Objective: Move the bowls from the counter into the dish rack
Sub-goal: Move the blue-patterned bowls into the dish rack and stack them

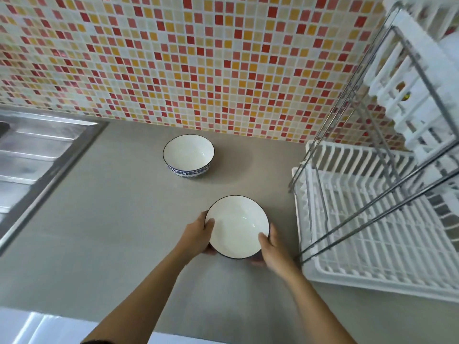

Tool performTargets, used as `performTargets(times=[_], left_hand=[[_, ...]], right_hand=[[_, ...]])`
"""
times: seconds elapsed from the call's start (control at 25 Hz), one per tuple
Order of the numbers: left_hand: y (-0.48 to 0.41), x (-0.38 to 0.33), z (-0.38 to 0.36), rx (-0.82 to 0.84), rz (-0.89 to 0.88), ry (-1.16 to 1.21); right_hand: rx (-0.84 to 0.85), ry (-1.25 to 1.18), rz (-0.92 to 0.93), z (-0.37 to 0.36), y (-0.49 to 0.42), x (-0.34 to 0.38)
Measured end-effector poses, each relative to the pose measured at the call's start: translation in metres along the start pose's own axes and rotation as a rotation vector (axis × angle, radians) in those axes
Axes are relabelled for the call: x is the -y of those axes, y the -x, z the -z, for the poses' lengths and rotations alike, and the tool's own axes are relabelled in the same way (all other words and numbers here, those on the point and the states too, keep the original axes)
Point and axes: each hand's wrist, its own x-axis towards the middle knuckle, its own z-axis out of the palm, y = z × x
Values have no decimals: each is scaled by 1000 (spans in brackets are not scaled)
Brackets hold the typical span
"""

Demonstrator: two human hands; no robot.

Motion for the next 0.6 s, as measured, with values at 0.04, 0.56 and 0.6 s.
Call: performTargets(times=[0.04,0.56,0.6], left_hand=[[2,2,1,-5,-26,21],[144,-124,49,-64,-583,635],[157,-141,50,-43,-628,669]], right_hand=[[5,-25,14,-3,2,1],[69,-320,599,14,150,156],[57,-317,680,20,163,168]])
